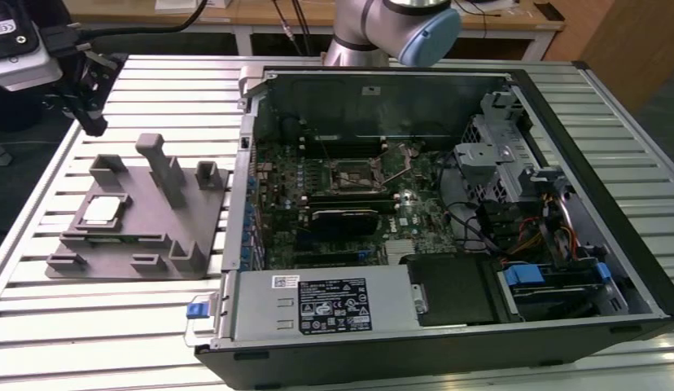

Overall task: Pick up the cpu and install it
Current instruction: 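Reach for the cpu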

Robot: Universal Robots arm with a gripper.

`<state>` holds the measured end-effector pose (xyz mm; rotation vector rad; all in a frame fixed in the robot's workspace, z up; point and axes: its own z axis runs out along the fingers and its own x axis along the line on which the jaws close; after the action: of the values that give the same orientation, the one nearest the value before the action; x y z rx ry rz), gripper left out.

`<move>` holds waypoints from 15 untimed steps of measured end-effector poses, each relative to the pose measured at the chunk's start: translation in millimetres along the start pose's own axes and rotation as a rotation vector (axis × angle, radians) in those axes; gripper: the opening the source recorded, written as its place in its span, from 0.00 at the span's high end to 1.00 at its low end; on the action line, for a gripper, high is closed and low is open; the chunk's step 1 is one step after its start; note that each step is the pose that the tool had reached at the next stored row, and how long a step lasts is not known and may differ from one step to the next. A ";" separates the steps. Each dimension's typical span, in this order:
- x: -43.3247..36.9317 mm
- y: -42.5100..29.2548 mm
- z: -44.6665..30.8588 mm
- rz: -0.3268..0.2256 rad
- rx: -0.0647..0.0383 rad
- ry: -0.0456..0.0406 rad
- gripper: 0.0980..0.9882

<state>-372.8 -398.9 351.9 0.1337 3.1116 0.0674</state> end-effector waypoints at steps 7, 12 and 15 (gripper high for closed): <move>4.6 -0.5 2.1 0.000 0.000 0.0000 0.99; 7.7 -0.8 3.5 0.001 0.000 0.0000 0.99; 9.7 -1.0 4.3 0.001 0.000 0.0000 0.99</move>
<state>-382.4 -398.9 347.3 0.1350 3.1116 0.0674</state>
